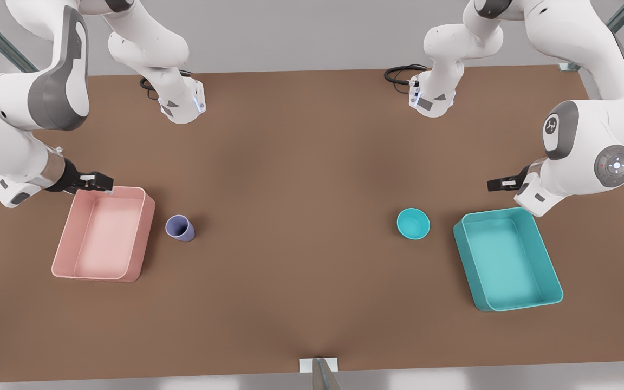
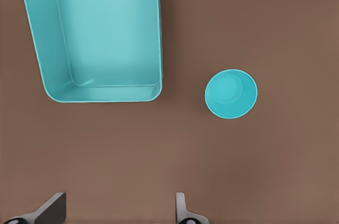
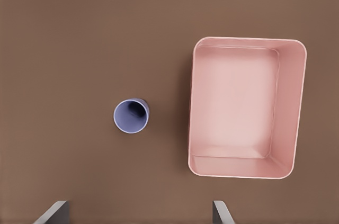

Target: Put the bowls and cups in different boxes

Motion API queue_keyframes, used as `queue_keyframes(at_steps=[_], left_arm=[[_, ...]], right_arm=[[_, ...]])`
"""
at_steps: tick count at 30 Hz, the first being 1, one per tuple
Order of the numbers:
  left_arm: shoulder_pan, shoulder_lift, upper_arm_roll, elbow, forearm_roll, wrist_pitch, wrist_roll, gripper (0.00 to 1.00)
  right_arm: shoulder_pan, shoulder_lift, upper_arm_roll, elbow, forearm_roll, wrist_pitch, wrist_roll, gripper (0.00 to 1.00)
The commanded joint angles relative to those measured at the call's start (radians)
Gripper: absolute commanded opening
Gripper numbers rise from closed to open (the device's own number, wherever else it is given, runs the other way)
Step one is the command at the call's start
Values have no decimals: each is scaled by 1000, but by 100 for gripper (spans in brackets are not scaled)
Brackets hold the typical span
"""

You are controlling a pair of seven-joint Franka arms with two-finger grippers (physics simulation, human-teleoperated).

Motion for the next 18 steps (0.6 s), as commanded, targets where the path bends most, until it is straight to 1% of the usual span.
queue_keyframes(at_steps=[1,2,4,5,6,7,8,10,11,14,16,18], left_arm=[[0,-1,0,0,0,0,-30,100],[-27,17,-5,0,5,6,-38,100],[-236,143,-2,2,95,119,-140,100],[-291,224,-2,11,144,161,-165,100],[-294,273,-2,5,174,293,-211,100],[-317,332,-2,8,178,336,-248,100],[-330,344,-5,4,175,399,-300,100],[-344,347,-12,-64,169,517,-306,100],[-347,347,-23,-115,154,618,-309,100],[-354,321,-42,-191,152,638,-335,100],[-356,323,-42,-268,152,745,-334,100],[-356,330,-42,-308,160,830,-332,100]], right_arm=[[0,0,0,1,1,-1,18,100],[0,0,0,1,1,-1,16,100],[52,52,2,1,-8,20,2,100],[79,109,2,1,-16,65,4,100],[89,189,2,-2,-13,154,19,100],[89,252,2,-4,-13,229,31,100],[85,307,-4,-15,-13,315,42,100],[81,385,-7,-18,-13,422,67,100],[85,385,-9,-62,-17,482,68,100],[81,338,-7,-183,-24,583,70,100],[79,269,-6,-307,-21,654,70,100],[79,212,-6,-404,-21,686,70,100]])
